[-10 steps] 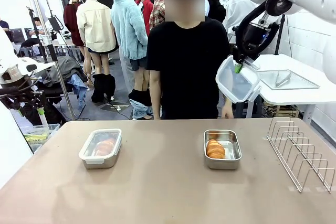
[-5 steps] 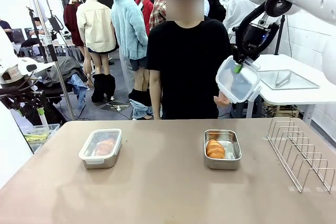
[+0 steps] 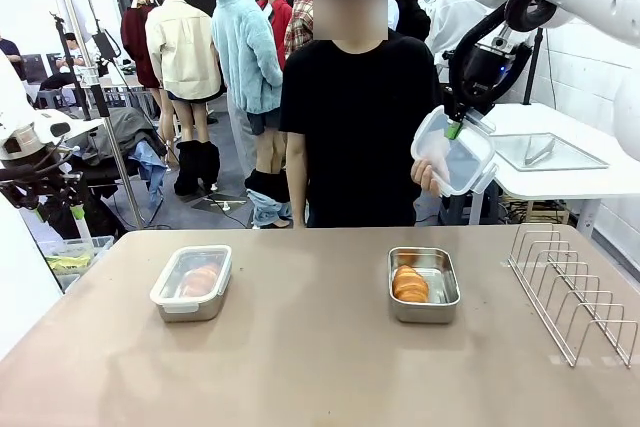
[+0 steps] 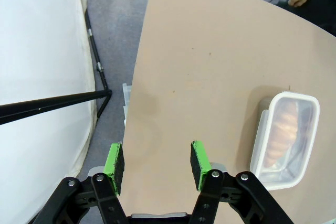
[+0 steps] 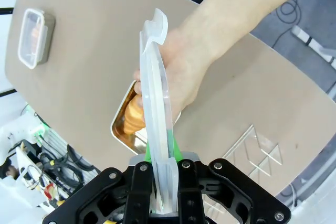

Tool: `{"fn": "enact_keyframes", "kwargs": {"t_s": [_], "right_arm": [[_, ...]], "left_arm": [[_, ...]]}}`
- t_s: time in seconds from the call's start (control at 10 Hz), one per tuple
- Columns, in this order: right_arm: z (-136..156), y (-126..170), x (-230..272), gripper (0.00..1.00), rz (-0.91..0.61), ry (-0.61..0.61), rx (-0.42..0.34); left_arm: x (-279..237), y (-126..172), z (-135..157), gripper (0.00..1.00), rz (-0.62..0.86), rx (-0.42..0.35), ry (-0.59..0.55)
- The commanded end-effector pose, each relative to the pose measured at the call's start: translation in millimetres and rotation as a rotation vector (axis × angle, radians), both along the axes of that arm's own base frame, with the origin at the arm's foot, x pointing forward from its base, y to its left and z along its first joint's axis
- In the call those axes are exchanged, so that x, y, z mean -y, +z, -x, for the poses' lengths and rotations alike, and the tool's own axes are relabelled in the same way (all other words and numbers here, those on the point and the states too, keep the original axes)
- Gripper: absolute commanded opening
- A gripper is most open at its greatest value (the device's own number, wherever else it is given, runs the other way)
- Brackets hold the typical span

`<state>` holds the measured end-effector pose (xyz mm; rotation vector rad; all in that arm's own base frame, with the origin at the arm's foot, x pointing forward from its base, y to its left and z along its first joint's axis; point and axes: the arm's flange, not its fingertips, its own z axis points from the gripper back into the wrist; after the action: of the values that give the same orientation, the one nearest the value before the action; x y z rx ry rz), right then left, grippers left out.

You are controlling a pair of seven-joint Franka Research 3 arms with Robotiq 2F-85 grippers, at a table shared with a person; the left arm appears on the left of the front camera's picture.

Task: Place the bread in airtight containers.
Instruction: Release when the human grabs the Airtight Container lid.

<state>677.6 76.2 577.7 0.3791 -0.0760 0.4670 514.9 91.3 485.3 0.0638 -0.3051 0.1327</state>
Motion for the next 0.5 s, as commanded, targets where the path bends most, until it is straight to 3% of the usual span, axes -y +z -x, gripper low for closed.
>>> {"fn": "enact_keyframes", "kwargs": {"t_s": [0.0, 0.4], "right_arm": [[2.7, 1.8, -0.2, 0.00, 0.000, 0.005, 0.001], [2.7, 1.8, -0.2, 0.00, 0.000, 0.005, 0.001]], "left_arm": [[1.4, 1.1, 0.2, 0.67, -0.014, 0.001, 0.020], [1.4, 1.1, 0.2, 0.67, -0.014, 0.001, 0.020]]}}
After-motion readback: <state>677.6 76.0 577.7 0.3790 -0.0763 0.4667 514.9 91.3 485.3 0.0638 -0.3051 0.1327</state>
